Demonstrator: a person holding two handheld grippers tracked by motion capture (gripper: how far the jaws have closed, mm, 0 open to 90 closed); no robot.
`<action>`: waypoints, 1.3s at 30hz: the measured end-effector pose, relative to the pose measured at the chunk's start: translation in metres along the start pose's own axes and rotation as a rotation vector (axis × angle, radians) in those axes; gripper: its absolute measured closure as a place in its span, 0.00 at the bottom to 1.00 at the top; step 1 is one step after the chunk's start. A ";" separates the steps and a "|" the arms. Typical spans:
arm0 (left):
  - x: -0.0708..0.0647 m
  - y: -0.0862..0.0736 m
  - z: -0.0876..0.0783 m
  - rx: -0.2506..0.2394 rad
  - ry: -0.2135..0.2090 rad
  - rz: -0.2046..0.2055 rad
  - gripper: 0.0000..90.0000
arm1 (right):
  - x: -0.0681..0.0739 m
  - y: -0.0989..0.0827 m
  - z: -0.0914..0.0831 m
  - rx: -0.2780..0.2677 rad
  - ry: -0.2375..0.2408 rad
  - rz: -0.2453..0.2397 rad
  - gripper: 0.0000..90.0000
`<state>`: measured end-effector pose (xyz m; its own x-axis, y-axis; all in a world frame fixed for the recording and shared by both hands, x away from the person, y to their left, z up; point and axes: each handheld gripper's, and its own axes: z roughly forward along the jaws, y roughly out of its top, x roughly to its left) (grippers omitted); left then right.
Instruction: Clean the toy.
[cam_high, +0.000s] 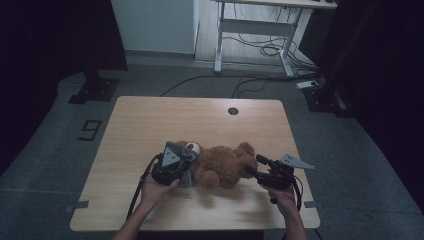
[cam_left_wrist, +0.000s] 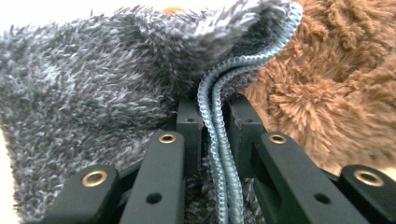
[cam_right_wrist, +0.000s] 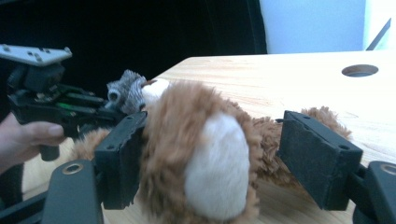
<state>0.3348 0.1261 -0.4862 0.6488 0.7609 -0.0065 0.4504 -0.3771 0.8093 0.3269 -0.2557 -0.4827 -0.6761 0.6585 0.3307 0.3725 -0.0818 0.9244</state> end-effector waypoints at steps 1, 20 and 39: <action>0.000 -0.001 0.000 -0.003 -0.003 -0.005 0.86 | 0.001 0.001 -0.001 -0.004 0.001 0.004 0.27; -0.006 -0.009 0.002 0.004 -0.055 -0.047 0.85 | 0.018 -0.036 0.058 0.314 -0.007 -0.041 0.20; -0.059 0.073 0.015 -0.061 -0.094 0.079 0.85 | 0.004 -0.038 0.058 0.235 -0.062 -0.048 0.52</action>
<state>0.3386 0.0454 -0.4354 0.7366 0.6763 0.0055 0.3595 -0.3985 0.8438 0.3472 -0.2069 -0.5274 -0.6590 0.7027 0.2682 0.4833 0.1224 0.8668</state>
